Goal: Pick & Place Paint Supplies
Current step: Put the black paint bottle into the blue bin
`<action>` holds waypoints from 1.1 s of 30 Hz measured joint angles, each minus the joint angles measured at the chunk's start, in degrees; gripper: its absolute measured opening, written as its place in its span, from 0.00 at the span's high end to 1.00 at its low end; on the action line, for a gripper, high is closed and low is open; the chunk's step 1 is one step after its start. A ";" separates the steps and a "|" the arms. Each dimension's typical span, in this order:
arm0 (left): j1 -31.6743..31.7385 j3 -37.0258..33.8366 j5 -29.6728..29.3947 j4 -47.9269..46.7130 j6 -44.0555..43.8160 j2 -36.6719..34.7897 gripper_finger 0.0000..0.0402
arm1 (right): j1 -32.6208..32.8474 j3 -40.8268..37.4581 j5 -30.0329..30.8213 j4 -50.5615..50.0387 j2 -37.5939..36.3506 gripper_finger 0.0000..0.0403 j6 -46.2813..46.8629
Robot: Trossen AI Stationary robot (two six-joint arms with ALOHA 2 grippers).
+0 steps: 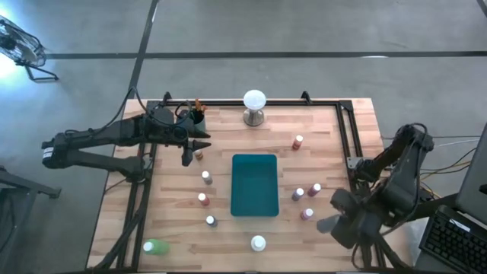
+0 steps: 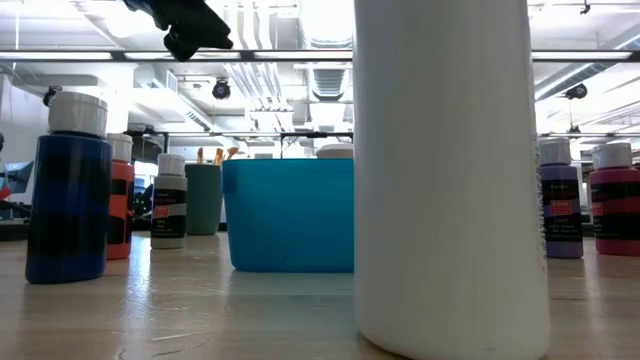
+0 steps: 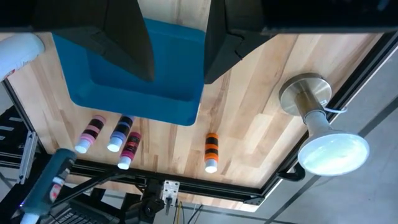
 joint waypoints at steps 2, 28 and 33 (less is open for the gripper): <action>-0.01 0.00 -0.01 0.01 -0.01 0.00 0.65 | -1.73 2.32 2.64 -0.71 -0.59 0.71 -3.39; 0.01 -0.02 -0.01 0.02 1.05 1.71 0.65 | -51.56 17.12 0.89 2.54 6.86 0.71 -78.88; -0.01 -0.02 -0.17 -0.01 2.13 1.73 0.65 | -55.26 18.04 -1.83 -0.06 11.13 0.71 -83.84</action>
